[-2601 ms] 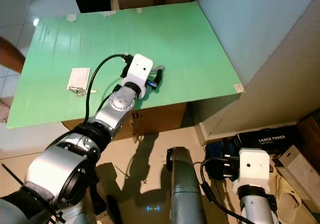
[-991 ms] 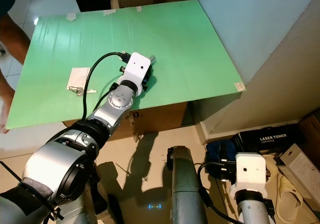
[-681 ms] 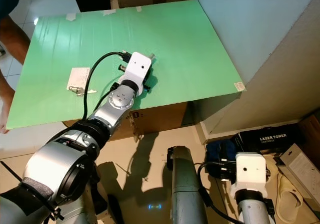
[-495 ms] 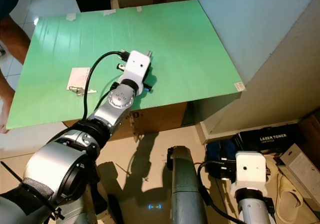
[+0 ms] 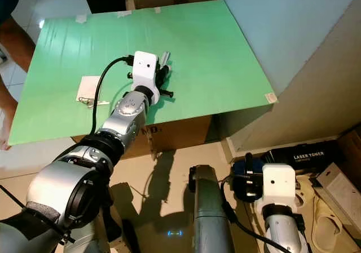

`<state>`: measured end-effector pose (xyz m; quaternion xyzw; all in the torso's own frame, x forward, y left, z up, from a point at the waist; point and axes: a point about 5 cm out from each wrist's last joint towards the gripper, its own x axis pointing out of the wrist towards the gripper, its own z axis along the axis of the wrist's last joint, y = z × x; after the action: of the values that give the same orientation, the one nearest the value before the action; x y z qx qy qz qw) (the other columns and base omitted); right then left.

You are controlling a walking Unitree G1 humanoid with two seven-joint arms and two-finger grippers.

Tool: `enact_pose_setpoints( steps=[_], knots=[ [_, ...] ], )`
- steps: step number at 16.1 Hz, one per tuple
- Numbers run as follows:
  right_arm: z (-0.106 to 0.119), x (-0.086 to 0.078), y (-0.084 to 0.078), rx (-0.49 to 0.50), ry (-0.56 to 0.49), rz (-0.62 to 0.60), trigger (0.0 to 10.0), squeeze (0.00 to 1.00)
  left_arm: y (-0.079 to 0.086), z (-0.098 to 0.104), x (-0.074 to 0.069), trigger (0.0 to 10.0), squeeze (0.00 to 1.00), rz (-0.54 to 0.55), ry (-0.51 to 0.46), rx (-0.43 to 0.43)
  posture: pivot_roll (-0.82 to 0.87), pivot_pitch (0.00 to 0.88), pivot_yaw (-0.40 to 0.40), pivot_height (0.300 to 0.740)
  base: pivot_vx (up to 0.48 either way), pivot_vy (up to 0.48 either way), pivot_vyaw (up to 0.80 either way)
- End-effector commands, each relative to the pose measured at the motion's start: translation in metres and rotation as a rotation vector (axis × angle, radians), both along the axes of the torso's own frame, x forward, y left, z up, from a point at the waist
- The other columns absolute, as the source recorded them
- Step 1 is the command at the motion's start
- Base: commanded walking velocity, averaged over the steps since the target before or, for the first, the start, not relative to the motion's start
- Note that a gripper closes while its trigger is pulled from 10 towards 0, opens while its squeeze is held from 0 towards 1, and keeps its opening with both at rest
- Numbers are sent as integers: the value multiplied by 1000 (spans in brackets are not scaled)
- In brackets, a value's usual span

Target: Hang keys on a hook

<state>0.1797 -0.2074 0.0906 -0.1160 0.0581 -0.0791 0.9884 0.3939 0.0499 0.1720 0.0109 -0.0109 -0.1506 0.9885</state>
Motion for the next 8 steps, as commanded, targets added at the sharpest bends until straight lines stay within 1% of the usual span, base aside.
enact_pose_setpoints(
  steps=[1, 3, 5, 7, 8],
  knots=[
    [-5, -2, -2, -4, 21, -2, 10000, 0, 3, 0, 0, 0, 0, -10, 6, -21, -397, 164, 35, 543, 0, 0, 0],
    [-4, 3, -1, -2, 10, -1, 10000, 0, 6, 1, 0, 0, 0, -19, -8, -22, -389, 163, 39, 543, 0, 0, 0],
    [-3, 9, -1, 3, -5, -2, 10000, 0, 16, -3, -2, 0, 0, -27, -42, 40, -371, 153, 46, 543, 0, 0, 0],
    [-3, 13, 0, 8, -10, 3, 10000, 0, 23, -6, -3, 0, 0, -31, -48, 56, -356, 146, 47, 543, 0, 0, 0],
    [-3, 15, 2, 10, -14, 8, 10000, 0, 28, -3, -2, 0, 0, -28, -55, 52, -344, 140, 48, 543, 0, 0, 0]
  ],
)
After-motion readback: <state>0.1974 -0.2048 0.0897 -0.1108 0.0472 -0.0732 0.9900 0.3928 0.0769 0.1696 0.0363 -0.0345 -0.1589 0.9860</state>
